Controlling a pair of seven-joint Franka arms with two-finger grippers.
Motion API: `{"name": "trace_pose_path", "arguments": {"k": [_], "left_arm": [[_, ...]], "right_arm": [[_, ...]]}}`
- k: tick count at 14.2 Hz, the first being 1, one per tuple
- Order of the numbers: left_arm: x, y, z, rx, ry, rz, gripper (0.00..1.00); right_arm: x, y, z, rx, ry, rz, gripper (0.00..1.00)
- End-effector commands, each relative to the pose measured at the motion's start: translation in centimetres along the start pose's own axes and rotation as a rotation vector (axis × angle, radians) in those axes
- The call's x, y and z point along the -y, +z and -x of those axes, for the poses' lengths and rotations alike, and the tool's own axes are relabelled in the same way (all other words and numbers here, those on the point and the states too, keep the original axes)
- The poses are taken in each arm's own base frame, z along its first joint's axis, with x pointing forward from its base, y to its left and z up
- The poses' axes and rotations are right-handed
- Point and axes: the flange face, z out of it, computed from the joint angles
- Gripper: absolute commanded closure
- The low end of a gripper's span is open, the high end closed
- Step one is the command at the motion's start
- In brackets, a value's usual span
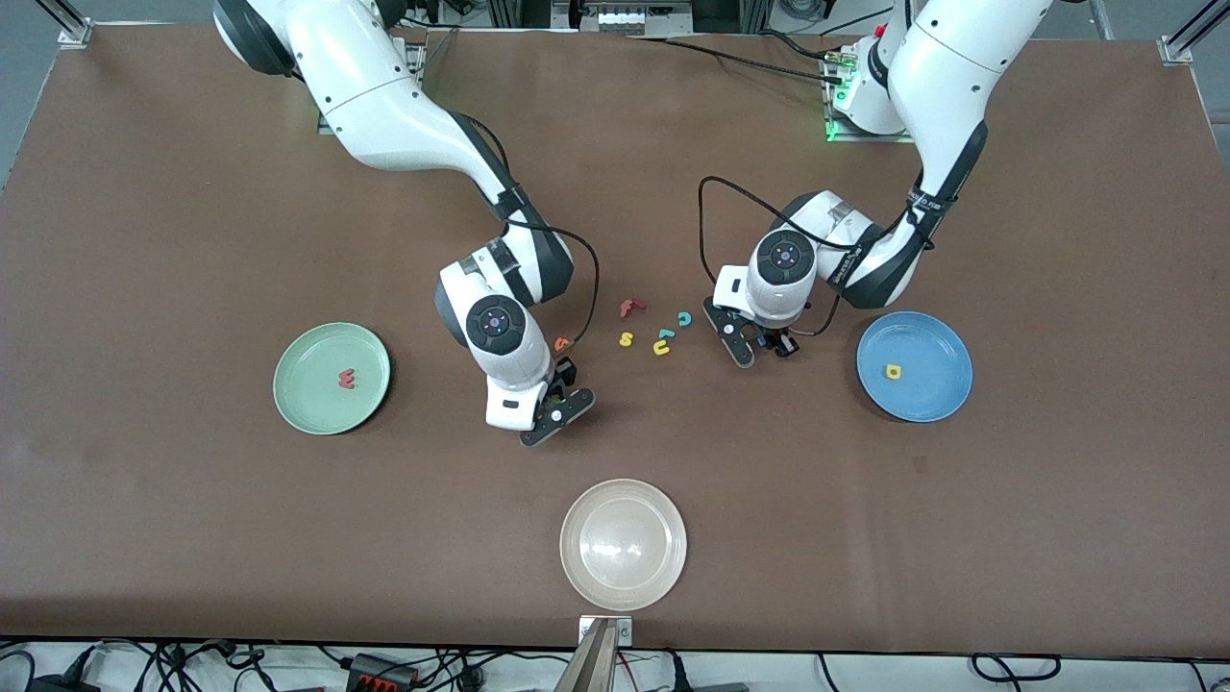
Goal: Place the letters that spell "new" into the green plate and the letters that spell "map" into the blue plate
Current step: 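Grasp the green letter with the right gripper while the left grasps blue, then place the green letter on the green plate while the left places blue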
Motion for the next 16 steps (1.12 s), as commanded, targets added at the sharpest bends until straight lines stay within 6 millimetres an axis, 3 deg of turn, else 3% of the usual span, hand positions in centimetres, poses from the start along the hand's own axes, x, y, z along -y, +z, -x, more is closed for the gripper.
{"name": "trace_pose_path", "arguments": {"k": [1, 2, 4, 8, 10, 12, 13, 15, 16], "left_arm": [[0.1, 0.1, 0.3, -0.006, 0.033, -0.017, 0.80], [0.2, 0.0, 0.3, -0.004, 0.034, -0.018, 0.87], [0.7, -0.6, 0.6, 0.002, 0.029, -0.025, 0.91], [4.2, -7.8, 1.8, 0.141, -0.030, -0.052, 0.91], [6.9, -10.2, 3.0, 0.210, -0.080, -0.039, 0.91], [10.2, -11.1, 5.7, 0.228, -0.152, -0.027, 0.91], [13.0, -11.0, 8.2, 0.225, -0.210, -0.013, 0.91], [16.4, -9.5, 12.0, 0.231, -0.289, 0.023, 0.92], [16.8, -8.7, 12.8, 0.239, -0.303, 0.036, 0.93]], "right_arm": [[0.4, 0.5, -0.8, -0.027, -0.038, -0.002, 0.43], [0.4, 0.7, -0.7, -0.024, -0.038, -0.003, 0.43], [0.9, 0.7, -0.8, -0.027, -0.046, -0.003, 0.46], [1.3, 0.5, -1.0, -0.035, -0.050, -0.004, 0.46], [1.3, 0.9, -0.9, -0.031, -0.052, -0.003, 0.49], [1.3, 1.4, -0.9, -0.035, -0.052, -0.002, 0.50], [1.3, 1.7, -0.9, -0.037, -0.054, -0.001, 0.51], [1.3, 1.8, -0.9, -0.038, -0.052, -0.001, 0.60], [1.3, 1.7, -0.8, -0.034, -0.054, -0.002, 0.75]]}}
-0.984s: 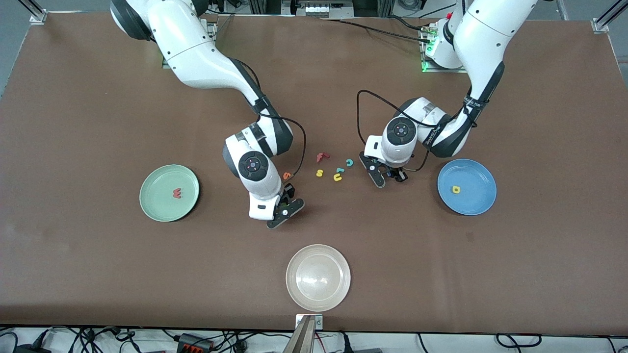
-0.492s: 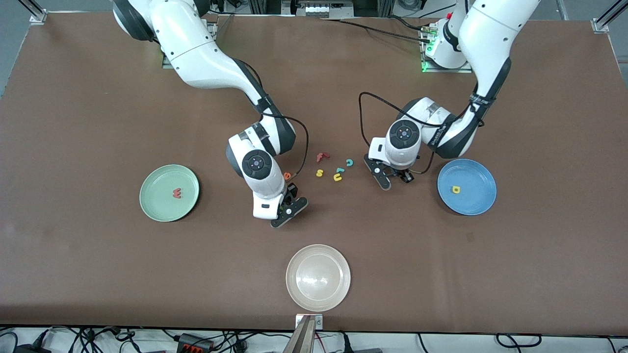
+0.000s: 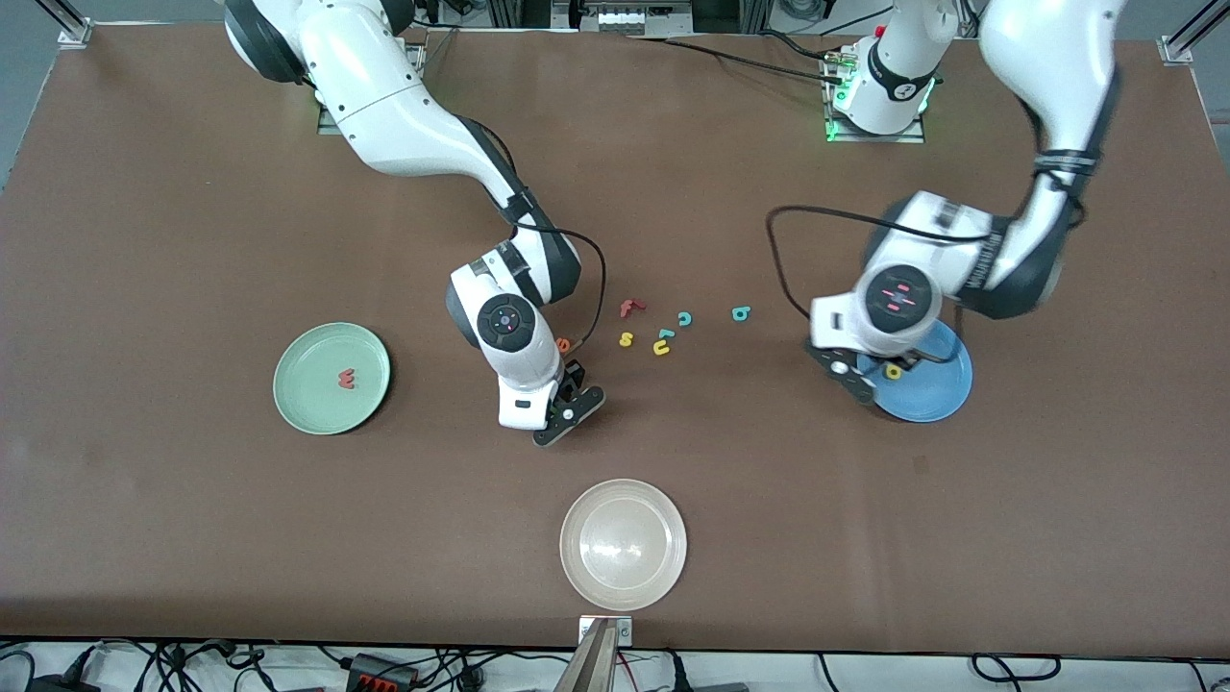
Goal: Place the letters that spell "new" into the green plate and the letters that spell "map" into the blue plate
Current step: 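Place the green letter on the green plate while the left places blue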
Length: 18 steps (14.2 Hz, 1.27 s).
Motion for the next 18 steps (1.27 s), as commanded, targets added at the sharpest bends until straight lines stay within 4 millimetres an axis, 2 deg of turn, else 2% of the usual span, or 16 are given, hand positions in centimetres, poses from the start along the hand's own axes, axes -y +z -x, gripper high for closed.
{"name": "trace_pose_path", "arguments": {"k": [1, 2, 3, 4, 6, 7, 8, 10, 13, 14, 16, 18], "left_arm": [[3.4, 2.8, 2.4, 0.032, -0.049, 0.031, 0.93], [4.2, 3.7, 3.2, 0.039, -0.072, 0.045, 0.93], [4.1, 4.6, 3.5, 0.043, -0.075, 0.052, 0.92], [3.8, 6.1, 3.7, 0.027, -0.081, 0.063, 0.85], [3.4, 8.7, 3.6, 0.011, -0.137, 0.080, 0.73], [3.3, 9.4, 3.4, 0.011, -0.150, 0.087, 0.48], [3.3, 9.8, 3.2, 0.012, -0.152, 0.092, 0.00], [3.3, 8.9, 3.1, 0.009, -0.152, 0.082, 0.00], [2.0, 5.5, 2.5, -0.032, -0.130, 0.050, 0.00], [1.2, 3.7, 2.1, -0.041, -0.133, 0.043, 0.00], [-2.0, 0.7, 0.5, -0.031, -0.190, 0.045, 0.00], [-7.1, -1.5, -1.5, -0.054, -0.260, 0.049, 0.00]], "right_arm": [[0.0, 0.2, -0.4, -0.002, -0.018, -0.005, 0.89], [-0.5, -0.3, -0.3, 0.019, -0.009, -0.010, 1.00], [-1.2, -1.6, -0.2, 0.037, 0.003, -0.009, 1.00], [-2.4, -3.1, -0.1, 0.060, 0.019, -0.011, 1.00], [-8.3, -6.0, 1.8, 0.136, 0.107, -0.009, 1.00], [-11.0, -6.6, 3.7, 0.217, 0.162, -0.023, 1.00], [-13.9, -7.3, 5.2, 0.271, 0.202, -0.022, 1.00], [-20.1, -8.4, 8.4, 0.338, 0.269, -0.025, 1.00], [-25.0, -8.6, 13.3, 0.378, 0.313, -0.060, 1.00], [-25.8, -9.1, 14.7, 0.375, 0.326, -0.064, 1.00], [-26.3, -9.4, 17.6, 0.377, 0.348, -0.056, 1.00], [-26.6, -9.2, 20.3, 0.357, 0.357, -0.024, 1.00]]}}
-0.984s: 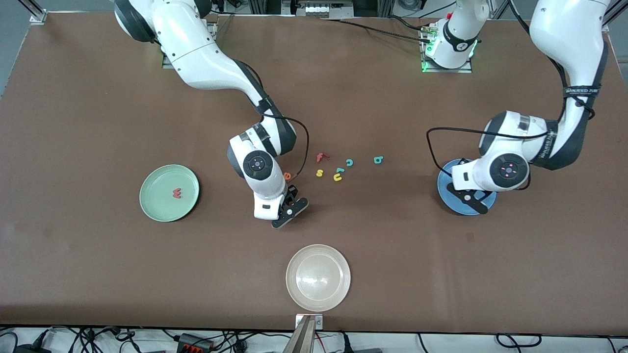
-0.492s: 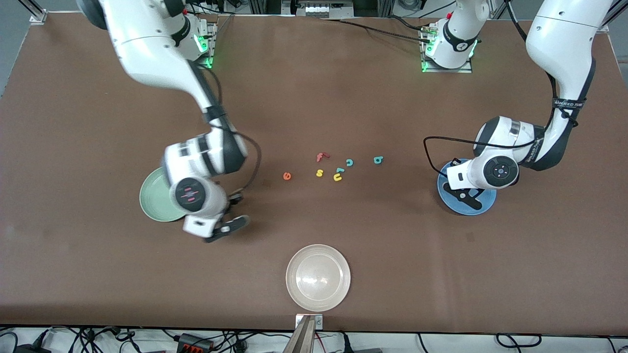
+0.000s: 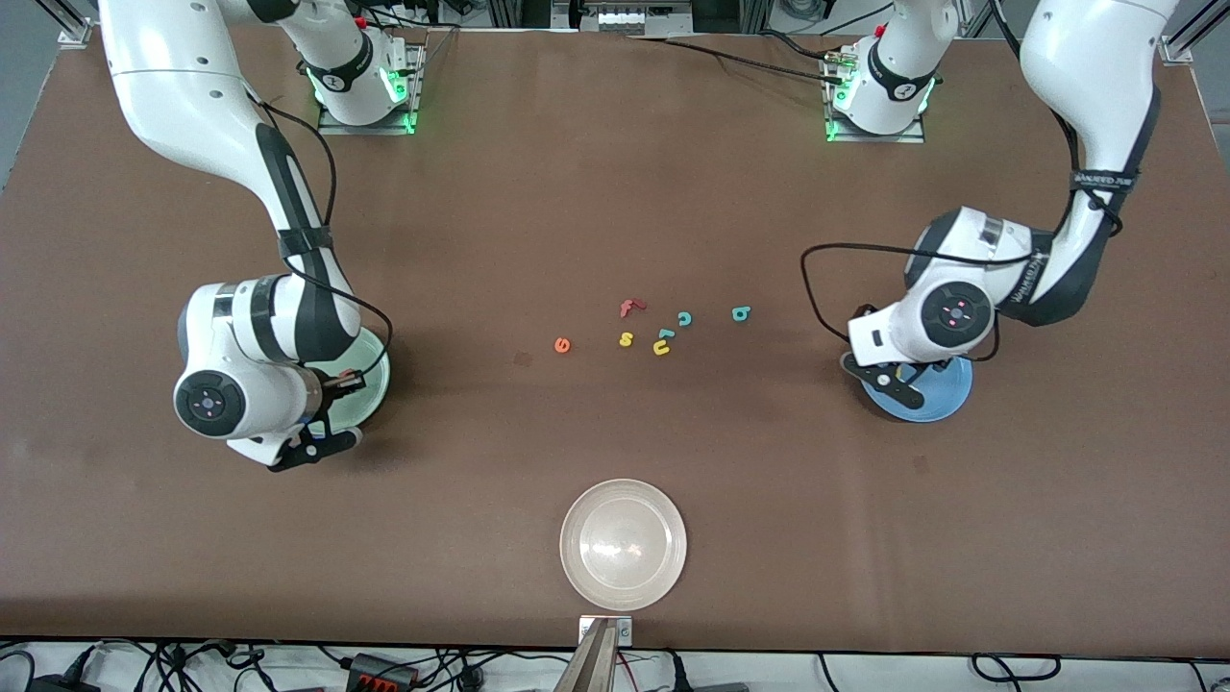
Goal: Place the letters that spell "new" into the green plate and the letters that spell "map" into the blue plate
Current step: 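Place the green letter on the green plate while the left places blue, then reach the orange letter with the right gripper while the left reaches teal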
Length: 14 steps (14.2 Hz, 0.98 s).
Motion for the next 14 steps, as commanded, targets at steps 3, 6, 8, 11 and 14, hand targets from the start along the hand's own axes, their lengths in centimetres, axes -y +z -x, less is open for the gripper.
{"name": "trace_pose_path", "arguments": {"k": [3, 6, 8, 11, 14], "left_arm": [[-10.9, -2.4, -1.6, -0.021, -0.260, 0.019, 0.00], [-13.2, -2.3, -1.9, -0.027, -0.234, 0.019, 0.00], [-14.3, -1.9, -2.0, -0.019, -0.222, 0.019, 0.00], [-14.3, -1.2, -2.1, -0.008, -0.212, 0.021, 0.00], [-14.3, -1.1, -2.5, -0.026, -0.204, 0.026, 0.00]], "right_arm": [[-3.0, 1.9, 4.7, -0.032, -0.023, 0.044, 1.00], [-4.2, 4.9, 4.7, -0.032, -0.003, 0.043, 1.00], [-4.8, 6.4, 5.1, -0.054, 0.004, 0.046, 0.99], [-4.8, 6.3, 4.7, -0.066, 0.027, 0.041, 0.00], [-2.4, 1.7, 3.4, -0.088, 0.007, 0.037, 0.00]]}}
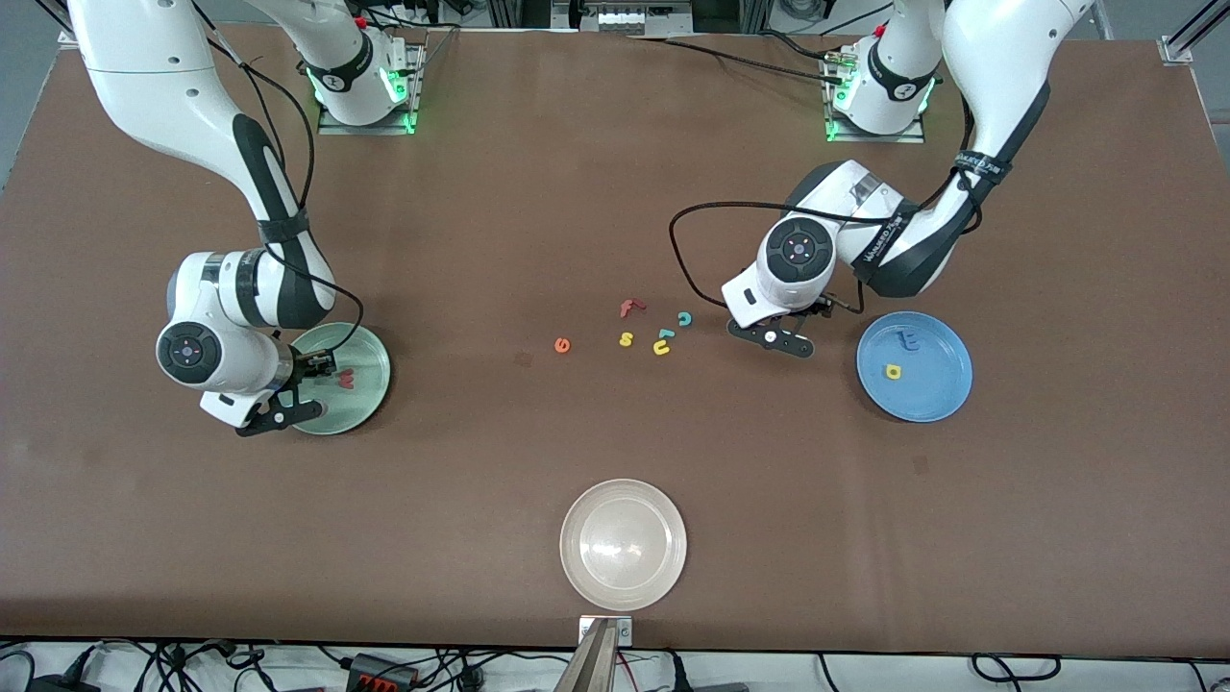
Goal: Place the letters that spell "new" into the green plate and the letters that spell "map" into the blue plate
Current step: 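Reach the orange letter with the right gripper while the left reaches teal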
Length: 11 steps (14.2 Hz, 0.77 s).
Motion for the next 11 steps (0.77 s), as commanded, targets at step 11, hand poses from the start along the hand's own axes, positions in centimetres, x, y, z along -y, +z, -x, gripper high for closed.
{"name": "trace_pose_path", "arguments": {"k": [11], "left_arm": [[-1.0, 2.4, 0.8, -0.004, 0.383, 0.006, 0.00]], "right_arm": [[27.3, -6.1, -5.1, -0.103, 0.339, -0.134, 0.00]]}}
